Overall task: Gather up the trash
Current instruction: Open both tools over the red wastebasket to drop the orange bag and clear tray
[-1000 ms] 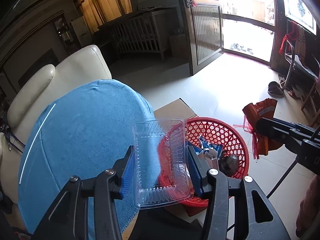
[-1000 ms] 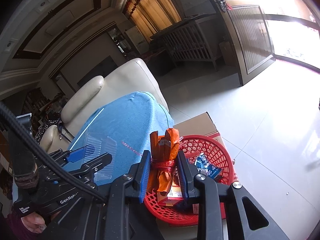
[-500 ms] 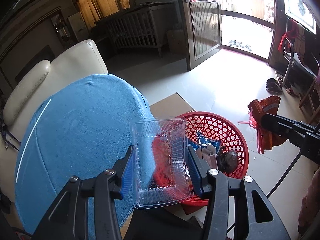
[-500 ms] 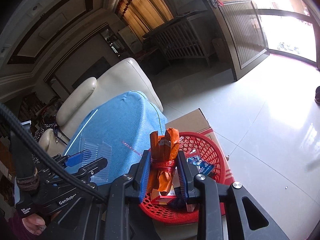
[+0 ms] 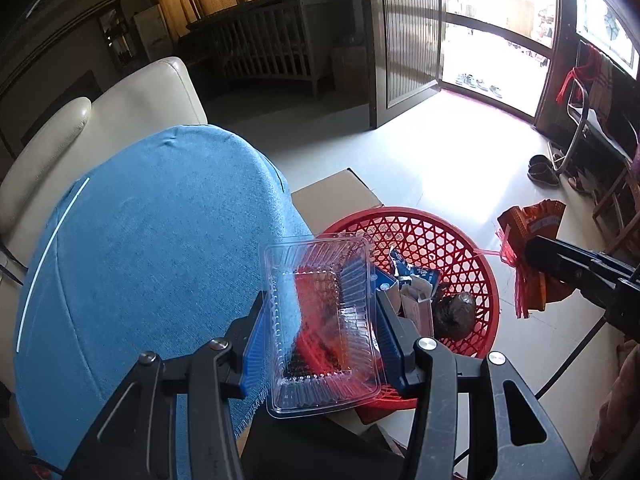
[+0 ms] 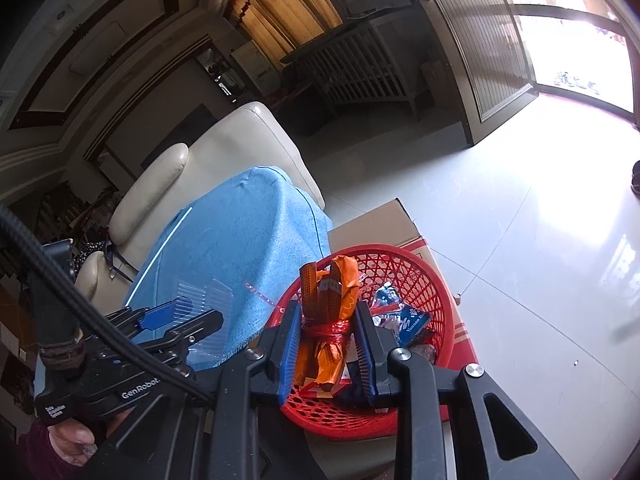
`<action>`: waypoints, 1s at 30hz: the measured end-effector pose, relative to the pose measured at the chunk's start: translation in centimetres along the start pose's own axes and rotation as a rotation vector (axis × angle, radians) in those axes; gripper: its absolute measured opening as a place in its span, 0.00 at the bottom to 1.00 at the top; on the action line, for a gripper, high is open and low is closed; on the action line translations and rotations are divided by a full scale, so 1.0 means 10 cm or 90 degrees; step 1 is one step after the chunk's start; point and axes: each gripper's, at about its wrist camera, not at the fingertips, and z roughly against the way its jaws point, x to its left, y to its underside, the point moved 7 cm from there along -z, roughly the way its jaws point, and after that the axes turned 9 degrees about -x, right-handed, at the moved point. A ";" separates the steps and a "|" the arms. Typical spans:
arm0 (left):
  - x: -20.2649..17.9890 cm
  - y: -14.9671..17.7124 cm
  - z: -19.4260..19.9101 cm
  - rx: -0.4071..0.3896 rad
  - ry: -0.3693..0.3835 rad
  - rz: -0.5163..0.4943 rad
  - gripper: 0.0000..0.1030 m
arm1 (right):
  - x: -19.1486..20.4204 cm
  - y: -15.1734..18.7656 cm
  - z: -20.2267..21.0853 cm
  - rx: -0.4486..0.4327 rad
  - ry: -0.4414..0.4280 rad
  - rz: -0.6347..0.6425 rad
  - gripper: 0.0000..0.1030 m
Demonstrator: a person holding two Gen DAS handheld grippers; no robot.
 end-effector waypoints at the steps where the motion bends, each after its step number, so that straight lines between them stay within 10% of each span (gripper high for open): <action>1: -0.01 0.00 0.00 -0.001 -0.001 -0.001 0.50 | 0.01 0.00 0.00 0.000 0.000 0.001 0.28; 30: -0.14 0.09 -0.09 0.007 0.000 -0.039 0.53 | 0.01 0.10 -0.14 0.025 -0.006 -0.005 0.28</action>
